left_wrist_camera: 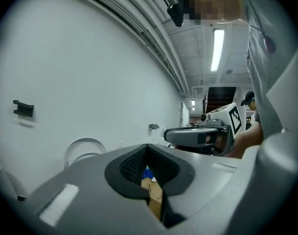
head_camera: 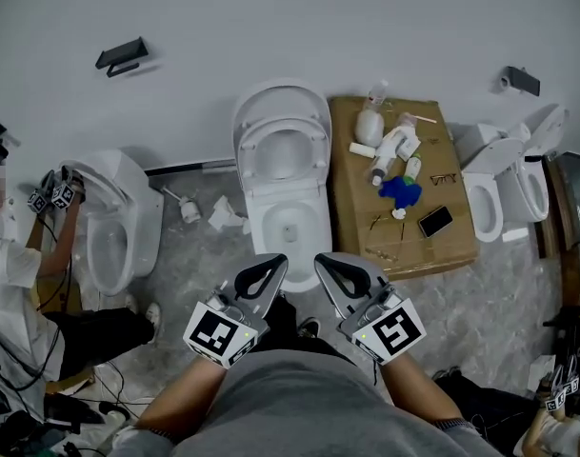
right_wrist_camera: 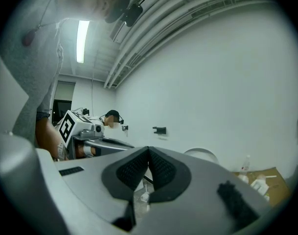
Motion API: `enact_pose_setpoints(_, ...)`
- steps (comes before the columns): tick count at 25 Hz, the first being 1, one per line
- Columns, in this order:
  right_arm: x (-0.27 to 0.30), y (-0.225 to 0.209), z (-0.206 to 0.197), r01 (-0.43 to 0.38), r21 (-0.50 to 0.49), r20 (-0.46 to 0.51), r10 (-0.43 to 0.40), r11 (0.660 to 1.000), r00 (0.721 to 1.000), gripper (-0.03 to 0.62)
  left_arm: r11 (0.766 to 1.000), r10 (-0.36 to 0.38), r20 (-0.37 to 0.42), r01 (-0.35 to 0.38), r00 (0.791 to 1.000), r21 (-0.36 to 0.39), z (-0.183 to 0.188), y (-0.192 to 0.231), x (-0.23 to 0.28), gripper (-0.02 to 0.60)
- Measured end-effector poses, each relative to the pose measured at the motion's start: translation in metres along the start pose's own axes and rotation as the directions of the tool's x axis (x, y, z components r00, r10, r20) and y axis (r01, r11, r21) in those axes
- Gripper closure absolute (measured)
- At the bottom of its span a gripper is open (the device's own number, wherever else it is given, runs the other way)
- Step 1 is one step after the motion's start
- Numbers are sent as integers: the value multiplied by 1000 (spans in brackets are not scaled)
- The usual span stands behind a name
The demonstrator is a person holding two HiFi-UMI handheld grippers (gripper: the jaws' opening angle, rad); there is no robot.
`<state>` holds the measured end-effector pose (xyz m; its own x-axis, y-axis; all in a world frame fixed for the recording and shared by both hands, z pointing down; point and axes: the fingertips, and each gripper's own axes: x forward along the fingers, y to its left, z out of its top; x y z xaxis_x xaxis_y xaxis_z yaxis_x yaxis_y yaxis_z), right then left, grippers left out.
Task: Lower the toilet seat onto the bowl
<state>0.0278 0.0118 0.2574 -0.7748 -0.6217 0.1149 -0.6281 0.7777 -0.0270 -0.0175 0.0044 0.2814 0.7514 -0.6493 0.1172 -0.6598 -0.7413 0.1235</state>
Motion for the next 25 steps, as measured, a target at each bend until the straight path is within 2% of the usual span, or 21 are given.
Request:
enact_pose_setpoints(10, 84, -62, -2, 50, -5, -28, -50, 999, 998, 579, 999, -47, -5, 47, 999, -11, 2, 86, 50, 575)
enact_pose_setpoints(19, 150, -115, -32, 84, 2, -87, -83, 996, 993, 579, 1000, -26, -55, 26, 998, -5, -13, 168, 89, 574)
enact_pose_setpoints(25, 189, -151, -45, 105, -4, -111, -105, 994, 988, 579, 1000, 1, -103, 1, 995, 26, -25, 215, 115, 575)
